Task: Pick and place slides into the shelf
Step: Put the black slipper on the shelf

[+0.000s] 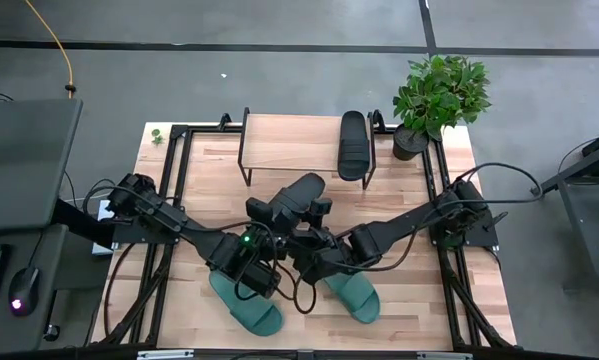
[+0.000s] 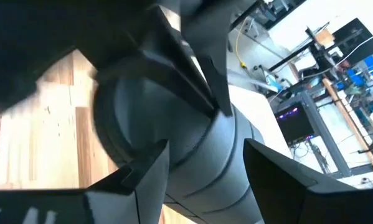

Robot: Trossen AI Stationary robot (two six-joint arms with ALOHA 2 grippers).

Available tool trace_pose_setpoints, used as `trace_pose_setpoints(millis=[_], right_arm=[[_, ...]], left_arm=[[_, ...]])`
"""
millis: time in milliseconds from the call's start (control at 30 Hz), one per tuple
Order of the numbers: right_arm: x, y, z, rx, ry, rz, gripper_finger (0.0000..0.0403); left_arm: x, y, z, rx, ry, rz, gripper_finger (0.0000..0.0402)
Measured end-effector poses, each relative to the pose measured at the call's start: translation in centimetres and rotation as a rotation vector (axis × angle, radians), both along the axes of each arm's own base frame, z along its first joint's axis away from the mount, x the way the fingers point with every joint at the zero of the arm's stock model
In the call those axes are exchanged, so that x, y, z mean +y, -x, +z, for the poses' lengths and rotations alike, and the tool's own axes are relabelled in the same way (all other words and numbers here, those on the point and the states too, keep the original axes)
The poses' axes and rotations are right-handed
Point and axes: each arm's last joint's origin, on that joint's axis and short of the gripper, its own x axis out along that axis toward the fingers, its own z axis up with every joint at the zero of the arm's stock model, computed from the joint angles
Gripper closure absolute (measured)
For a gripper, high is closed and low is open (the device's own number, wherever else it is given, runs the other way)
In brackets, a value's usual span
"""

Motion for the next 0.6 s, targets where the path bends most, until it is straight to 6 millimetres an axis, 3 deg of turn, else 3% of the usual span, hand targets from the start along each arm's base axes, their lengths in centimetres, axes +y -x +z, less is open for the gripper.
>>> trace_pose_setpoints(millis=[600], right_arm=[[-0.32, -0.03, 0.16, -0.029, -0.011, -0.031, 0.0205]], left_arm=[[-0.92, -0.78, 0.2, -0.05, 0.035, -0.047, 0.0399]])
